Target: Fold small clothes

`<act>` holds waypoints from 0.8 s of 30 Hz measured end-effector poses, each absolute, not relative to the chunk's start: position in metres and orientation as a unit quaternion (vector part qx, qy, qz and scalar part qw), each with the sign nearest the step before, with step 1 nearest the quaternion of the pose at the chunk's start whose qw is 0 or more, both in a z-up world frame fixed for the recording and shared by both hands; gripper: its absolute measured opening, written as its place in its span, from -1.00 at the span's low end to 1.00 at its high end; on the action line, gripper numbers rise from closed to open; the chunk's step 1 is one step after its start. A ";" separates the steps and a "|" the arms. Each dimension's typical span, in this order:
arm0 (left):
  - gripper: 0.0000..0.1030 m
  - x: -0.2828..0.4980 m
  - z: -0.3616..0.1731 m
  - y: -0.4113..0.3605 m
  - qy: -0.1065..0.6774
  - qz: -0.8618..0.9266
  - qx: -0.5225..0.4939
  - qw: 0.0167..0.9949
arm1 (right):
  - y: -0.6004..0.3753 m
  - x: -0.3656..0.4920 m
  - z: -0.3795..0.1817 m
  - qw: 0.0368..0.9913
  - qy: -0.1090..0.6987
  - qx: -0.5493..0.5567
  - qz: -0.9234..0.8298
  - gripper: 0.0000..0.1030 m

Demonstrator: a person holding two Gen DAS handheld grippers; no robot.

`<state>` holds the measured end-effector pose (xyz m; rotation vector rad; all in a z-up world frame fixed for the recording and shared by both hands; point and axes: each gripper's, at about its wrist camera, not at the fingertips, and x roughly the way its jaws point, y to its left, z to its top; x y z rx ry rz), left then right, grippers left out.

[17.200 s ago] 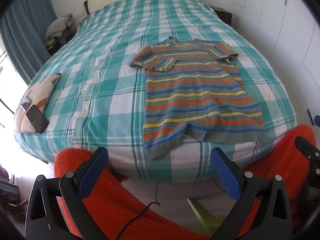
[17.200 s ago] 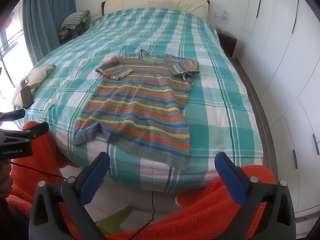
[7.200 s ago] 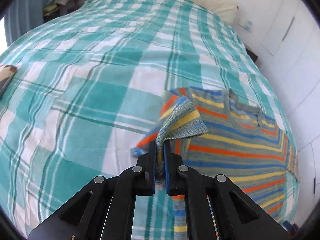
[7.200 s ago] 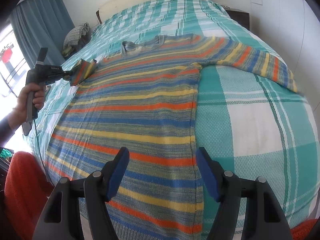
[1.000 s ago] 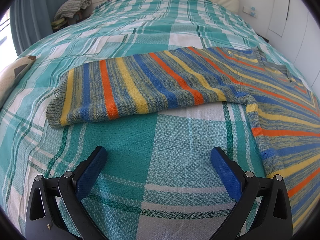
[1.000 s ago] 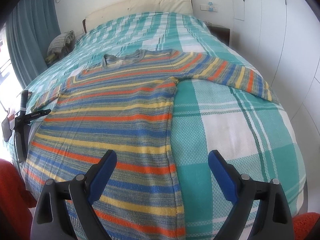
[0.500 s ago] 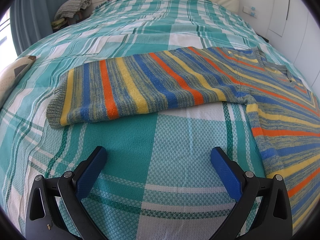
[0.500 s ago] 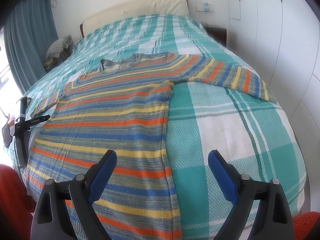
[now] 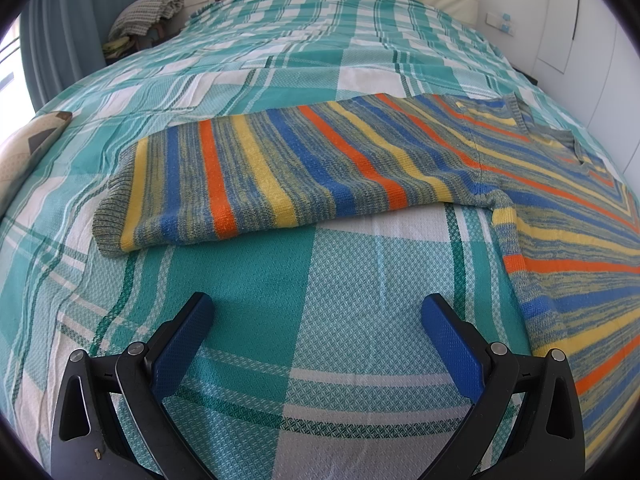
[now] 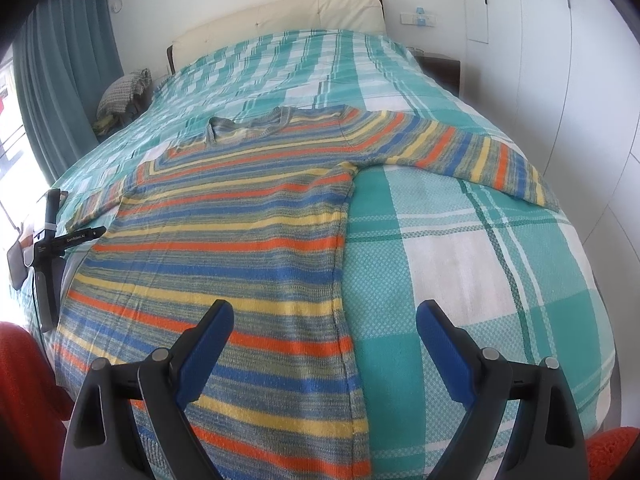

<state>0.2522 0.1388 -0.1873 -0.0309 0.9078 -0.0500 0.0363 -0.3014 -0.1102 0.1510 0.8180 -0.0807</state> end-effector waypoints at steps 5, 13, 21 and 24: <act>0.99 0.252 -0.187 0.139 0.438 -0.024 -0.015 0.898 | -0.296 0.036 -0.110 0.914 0.398 0.065 -0.031 0.78; 0.99 0.252 -0.187 0.139 0.438 -0.024 -0.015 0.898 | -0.290 0.036 -0.111 0.914 0.402 0.054 -0.025 0.78; 0.99 0.252 -0.187 0.138 0.438 -0.024 -0.015 0.898 | -0.288 0.033 -0.109 0.916 0.398 0.051 -0.024 0.78; 0.99 0.252 -0.187 0.139 0.438 -0.024 -0.015 0.898 | -0.290 0.034 -0.109 0.915 0.398 0.055 -0.025 0.78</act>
